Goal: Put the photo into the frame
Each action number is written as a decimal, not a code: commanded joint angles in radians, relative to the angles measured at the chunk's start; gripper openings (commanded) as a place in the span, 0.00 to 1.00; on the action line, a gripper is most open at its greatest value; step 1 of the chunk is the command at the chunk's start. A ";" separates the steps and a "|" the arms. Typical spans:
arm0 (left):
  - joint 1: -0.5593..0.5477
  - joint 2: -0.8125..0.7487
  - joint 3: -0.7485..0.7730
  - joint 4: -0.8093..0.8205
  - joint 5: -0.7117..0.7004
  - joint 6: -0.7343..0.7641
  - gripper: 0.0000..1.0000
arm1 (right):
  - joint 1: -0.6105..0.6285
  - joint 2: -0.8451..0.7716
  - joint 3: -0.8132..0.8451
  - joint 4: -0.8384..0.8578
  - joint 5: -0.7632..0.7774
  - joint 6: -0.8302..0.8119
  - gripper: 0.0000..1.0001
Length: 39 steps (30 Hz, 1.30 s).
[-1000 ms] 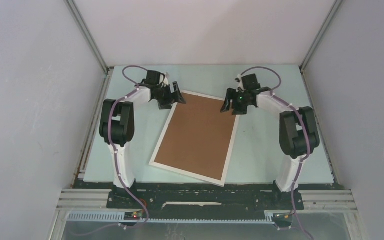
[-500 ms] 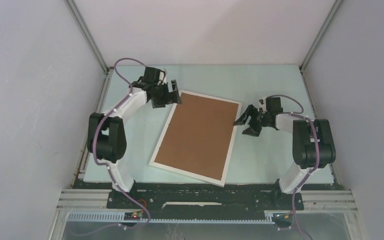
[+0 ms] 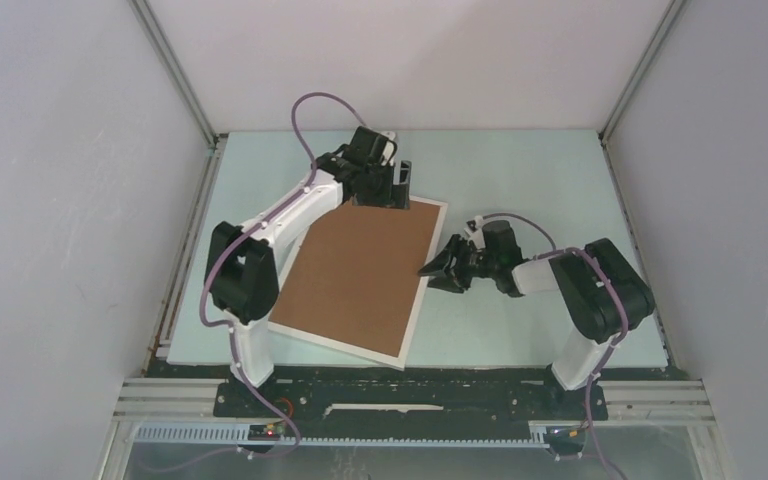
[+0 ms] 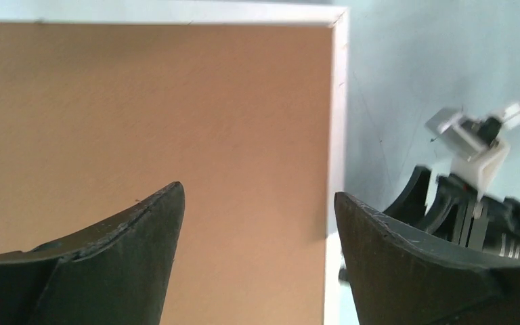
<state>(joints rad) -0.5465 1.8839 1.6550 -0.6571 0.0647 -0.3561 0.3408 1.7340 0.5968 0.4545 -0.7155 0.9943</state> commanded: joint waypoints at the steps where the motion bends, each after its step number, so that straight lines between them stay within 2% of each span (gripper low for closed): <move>1: -0.046 0.053 0.119 -0.061 0.015 0.073 0.89 | -0.023 -0.068 -0.011 0.126 -0.023 0.043 0.62; 3: -0.060 0.036 0.099 -0.092 0.008 0.064 0.89 | -0.123 -0.085 0.000 0.067 -0.016 -0.029 0.66; 5: -0.075 -0.029 0.007 -0.089 0.012 0.034 0.88 | -0.217 -0.056 0.092 -0.052 -0.026 -0.118 0.71; 6: -0.083 -0.082 -0.061 -0.074 0.013 0.019 0.88 | -0.240 -0.029 0.160 -0.115 -0.037 -0.160 0.73; 8: -0.098 -0.204 -0.214 -0.034 0.014 -0.021 0.89 | -0.265 0.021 0.253 -0.125 -0.038 -0.198 0.78; 11: -0.107 -0.391 -0.427 -0.017 0.037 -0.136 0.97 | -0.282 0.104 0.410 -0.172 -0.005 -0.265 0.88; 18: -0.159 -0.741 -0.827 -0.052 0.067 -0.585 1.00 | -0.266 0.428 0.870 -0.379 -0.100 -0.374 0.92; 21: -0.159 -0.884 -0.967 -0.054 0.095 -0.799 1.00 | -0.240 0.506 0.998 -0.429 -0.126 -0.386 0.91; 26: -0.159 -1.069 -1.122 -0.046 0.115 -1.073 1.00 | -0.182 0.586 1.136 -0.581 -0.131 -0.453 0.90; 28: -0.159 -1.105 -1.182 -0.001 0.134 -1.170 1.00 | -0.167 0.592 1.143 -0.588 -0.120 -0.466 0.89; 31: -0.161 -1.101 -1.222 0.034 0.114 -1.232 1.00 | -0.153 0.607 1.143 -0.574 -0.127 -0.460 0.89; 37: -0.152 -1.005 -1.205 0.078 -0.031 -1.240 1.00 | -0.143 0.632 1.146 -0.588 -0.151 -0.470 0.84; 39: -0.138 -0.940 -1.196 0.112 -0.030 -1.228 1.00 | -0.148 0.628 1.129 -0.584 -0.158 -0.466 0.83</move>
<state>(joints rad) -0.7013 0.8612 0.4469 -0.6395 0.1192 -1.5497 0.1932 2.3528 1.7248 -0.0975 -0.8333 0.5468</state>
